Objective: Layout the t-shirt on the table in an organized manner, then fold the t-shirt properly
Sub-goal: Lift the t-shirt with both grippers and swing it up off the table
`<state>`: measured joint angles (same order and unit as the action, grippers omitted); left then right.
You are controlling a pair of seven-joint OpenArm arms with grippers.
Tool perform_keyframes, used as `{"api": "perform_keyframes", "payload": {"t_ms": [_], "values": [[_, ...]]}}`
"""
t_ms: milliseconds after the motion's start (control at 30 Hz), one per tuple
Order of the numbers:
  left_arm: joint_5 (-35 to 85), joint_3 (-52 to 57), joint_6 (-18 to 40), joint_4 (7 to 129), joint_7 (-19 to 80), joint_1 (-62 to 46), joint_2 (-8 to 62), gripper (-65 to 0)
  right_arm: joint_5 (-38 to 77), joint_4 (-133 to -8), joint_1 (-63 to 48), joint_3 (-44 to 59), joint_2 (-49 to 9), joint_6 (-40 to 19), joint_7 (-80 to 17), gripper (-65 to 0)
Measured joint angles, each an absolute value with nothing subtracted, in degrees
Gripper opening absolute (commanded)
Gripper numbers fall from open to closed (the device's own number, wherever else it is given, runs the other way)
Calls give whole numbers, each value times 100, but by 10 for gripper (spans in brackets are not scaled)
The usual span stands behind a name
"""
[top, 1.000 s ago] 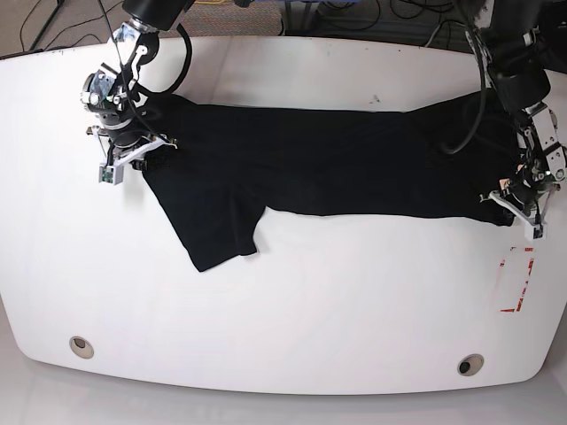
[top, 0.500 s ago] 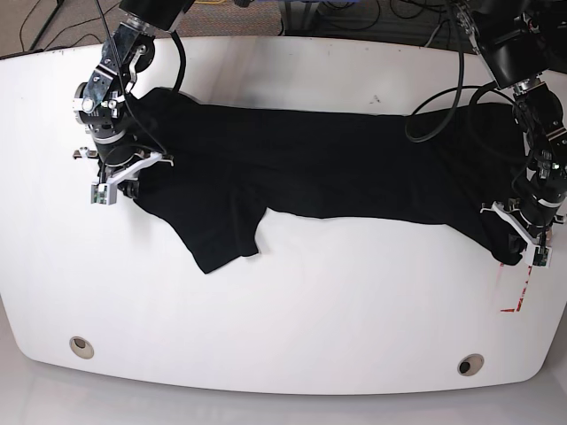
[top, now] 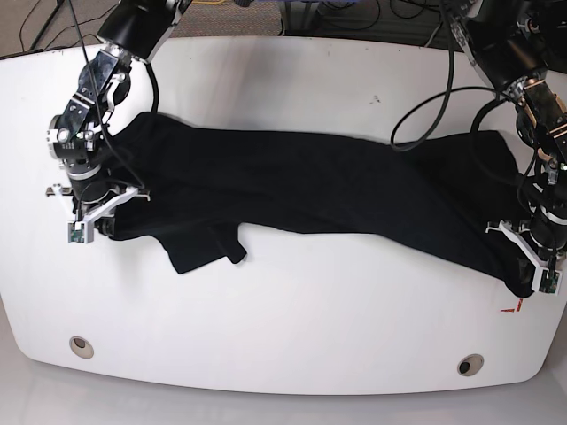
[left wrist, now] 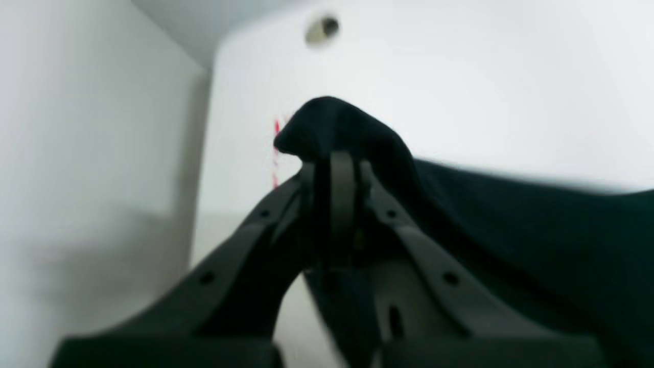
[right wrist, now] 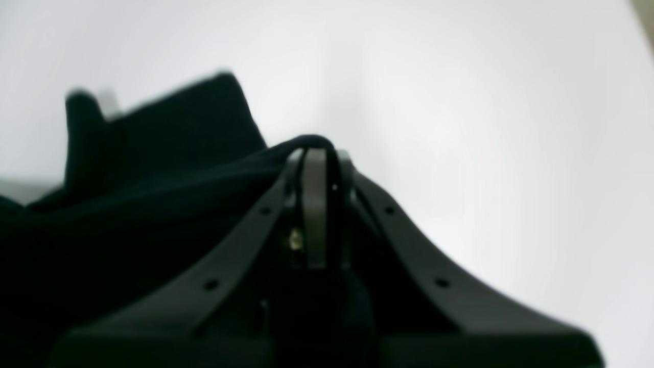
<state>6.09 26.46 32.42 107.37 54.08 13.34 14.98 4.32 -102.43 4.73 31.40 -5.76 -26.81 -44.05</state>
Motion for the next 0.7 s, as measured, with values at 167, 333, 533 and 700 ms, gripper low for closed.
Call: {"api": "perform_keyframes", "payload": {"t_ms": [167, 333, 533, 700], "values": [[598, 2650, 3240, 10829, 5852, 1660, 1511, -650, 469, -10079, 937, 3111, -888, -2689, -4517, -650], [600, 2663, 3240, 10897, 6084, 2119, 1531, -649, 489, -9786, 1441, 3103, -1194, -2696, -4683, -650], [604, 2655, 3238, 10912, 6104, 2759, 1525, -646, 460, -9500, 2058, 2744, -1590, -2663, -4737, -650], [596, 2650, 3218, 10919, 6130, 3339, 1487, -646, 506, -9362, 2648, 2480, -1778, -2692, -4705, -650]]}}
